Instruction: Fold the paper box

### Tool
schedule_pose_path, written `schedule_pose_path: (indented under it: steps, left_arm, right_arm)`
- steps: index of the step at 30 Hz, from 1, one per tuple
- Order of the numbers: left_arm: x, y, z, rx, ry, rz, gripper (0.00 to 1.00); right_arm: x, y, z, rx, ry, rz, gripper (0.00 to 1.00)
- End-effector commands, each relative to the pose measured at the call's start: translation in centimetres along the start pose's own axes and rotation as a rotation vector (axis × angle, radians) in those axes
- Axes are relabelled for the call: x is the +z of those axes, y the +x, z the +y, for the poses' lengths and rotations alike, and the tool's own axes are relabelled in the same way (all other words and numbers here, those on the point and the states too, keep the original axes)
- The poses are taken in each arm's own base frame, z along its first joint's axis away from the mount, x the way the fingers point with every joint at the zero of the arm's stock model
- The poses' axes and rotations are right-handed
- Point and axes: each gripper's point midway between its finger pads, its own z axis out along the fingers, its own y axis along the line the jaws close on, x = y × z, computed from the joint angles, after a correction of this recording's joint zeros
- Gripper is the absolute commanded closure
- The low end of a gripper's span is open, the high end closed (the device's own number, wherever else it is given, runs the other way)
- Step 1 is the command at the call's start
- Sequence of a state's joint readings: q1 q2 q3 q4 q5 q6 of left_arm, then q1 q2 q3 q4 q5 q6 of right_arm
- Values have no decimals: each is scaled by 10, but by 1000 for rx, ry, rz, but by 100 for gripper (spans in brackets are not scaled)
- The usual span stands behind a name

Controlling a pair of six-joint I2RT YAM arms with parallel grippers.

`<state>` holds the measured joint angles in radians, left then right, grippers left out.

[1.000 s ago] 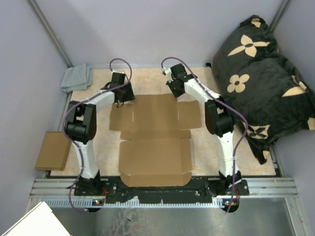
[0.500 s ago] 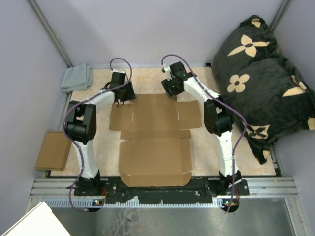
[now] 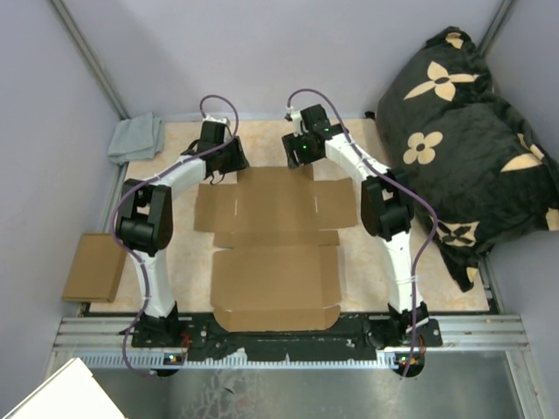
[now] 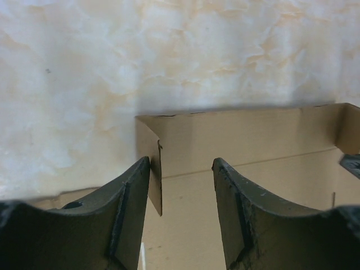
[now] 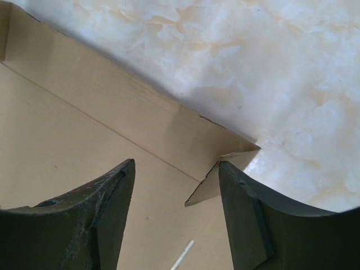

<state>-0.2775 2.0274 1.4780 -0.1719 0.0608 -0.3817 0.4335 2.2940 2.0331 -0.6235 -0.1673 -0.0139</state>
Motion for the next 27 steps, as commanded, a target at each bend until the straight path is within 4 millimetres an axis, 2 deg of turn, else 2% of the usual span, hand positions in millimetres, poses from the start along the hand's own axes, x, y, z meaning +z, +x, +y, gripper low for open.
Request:
schedule_pose_path:
  steps: [1, 5, 13, 18, 22, 27]
  left_arm:
    - [6, -10, -25, -2, 88, -18, 45]
    - [19, 5, -25, -27, 110, 16, 45]
    - [42, 30, -24, -78, 129, 86, 45]
    - [58, 50, -19, -106, 118, 162, 45]
    - [61, 53, -14, -114, 96, 185, 46]
    - [55, 32, -6, -121, 83, 160, 46]
  right_arm:
    - [8, -18, 8, 62, -56, -55, 38]
    - [20, -10, 11, 98, -75, -42, 38]
    - [53, 26, 9, 170, -76, 49, 38]
    - [65, 41, 4, 206, -57, 88, 38]
    - [67, 39, -6, 256, -52, 76, 38]
    - [56, 17, -23, 296, -50, 30, 38]
